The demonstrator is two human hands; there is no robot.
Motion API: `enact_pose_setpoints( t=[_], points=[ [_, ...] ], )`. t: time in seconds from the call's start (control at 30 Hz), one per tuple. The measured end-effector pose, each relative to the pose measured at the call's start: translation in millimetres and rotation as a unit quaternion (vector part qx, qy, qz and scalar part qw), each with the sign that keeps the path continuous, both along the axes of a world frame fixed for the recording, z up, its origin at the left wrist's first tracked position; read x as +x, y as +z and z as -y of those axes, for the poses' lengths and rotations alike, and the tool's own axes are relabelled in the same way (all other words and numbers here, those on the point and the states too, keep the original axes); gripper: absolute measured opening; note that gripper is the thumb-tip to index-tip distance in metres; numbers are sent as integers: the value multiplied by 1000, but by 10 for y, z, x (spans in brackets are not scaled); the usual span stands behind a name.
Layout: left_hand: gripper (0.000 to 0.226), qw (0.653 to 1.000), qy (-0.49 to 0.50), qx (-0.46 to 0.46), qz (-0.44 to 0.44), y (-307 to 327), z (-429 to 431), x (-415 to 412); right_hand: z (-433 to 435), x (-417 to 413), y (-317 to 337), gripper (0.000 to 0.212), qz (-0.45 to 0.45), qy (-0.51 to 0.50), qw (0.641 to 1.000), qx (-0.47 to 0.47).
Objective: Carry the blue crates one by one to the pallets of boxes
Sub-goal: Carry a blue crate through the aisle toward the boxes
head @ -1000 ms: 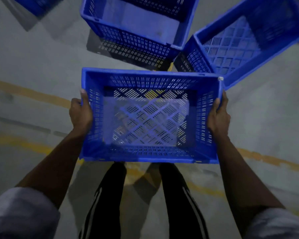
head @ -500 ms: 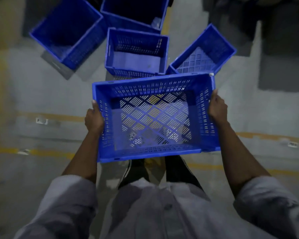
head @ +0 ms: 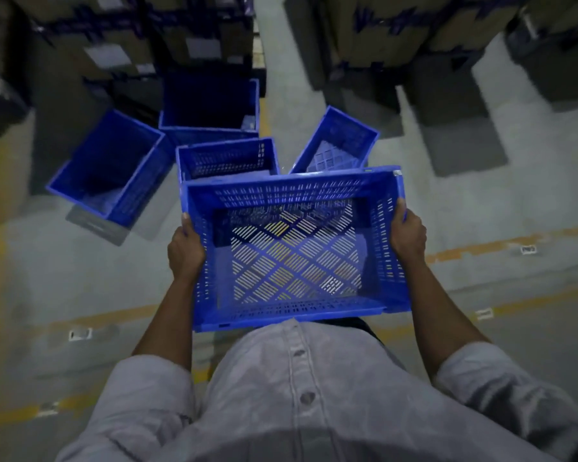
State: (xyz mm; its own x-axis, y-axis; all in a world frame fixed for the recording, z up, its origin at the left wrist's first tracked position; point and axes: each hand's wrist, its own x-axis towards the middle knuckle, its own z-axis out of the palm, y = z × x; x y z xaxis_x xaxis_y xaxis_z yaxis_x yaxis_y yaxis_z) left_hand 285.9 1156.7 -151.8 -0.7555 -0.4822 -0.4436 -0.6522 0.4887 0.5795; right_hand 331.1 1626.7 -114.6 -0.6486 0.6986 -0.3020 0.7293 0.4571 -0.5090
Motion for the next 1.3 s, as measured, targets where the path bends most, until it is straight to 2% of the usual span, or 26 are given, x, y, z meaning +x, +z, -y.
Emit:
enact_pose_setpoints(
  t=[0.2, 0.33, 0.53, 0.7, 0.83, 0.97, 1.07, 1.2, 1.3],
  points=[
    [95, 995, -101, 18, -3, 83, -792, -562, -656, 408, 36, 100, -12, -94, 995, -6],
    [122, 983, -179, 34, -14, -65, -1497, -1015, -1159, 733, 111, 96, -28, -170, 985, -19],
    [120, 968, -250, 26, -16, 36, -2939, -1469, -2005, 1072, 280, 85, -59, -261, 963, -29],
    [102, 946, -321, 37, -26, 301, -4248, -1715, -2805, 1256, 433, 82, -64, -326, 943, -5],
    [104, 934, -354, 38, -29, 363, -5179, -1940, -3478, 1290, 514, 84, -58, -373, 926, 14],
    [130, 925, -373, 64, -12, 167, -6106, -2401, -4119, 1206, 536, 82, -41, -405, 914, 8],
    [139, 914, -397, 79, 2, 89, -6914, -2761, -4627, 1045, 539, 81, -50, -428, 902, 6],
    [141, 891, -446, 79, 4, 142, -7919, -3186, -5289, 878, 589, 85, -43, -468, 882, 9],
    [126, 869, -485, 93, -13, 494, -8679, -3299, -5782, 768, 664, 90, -52, -514, 856, 15]
  ],
)
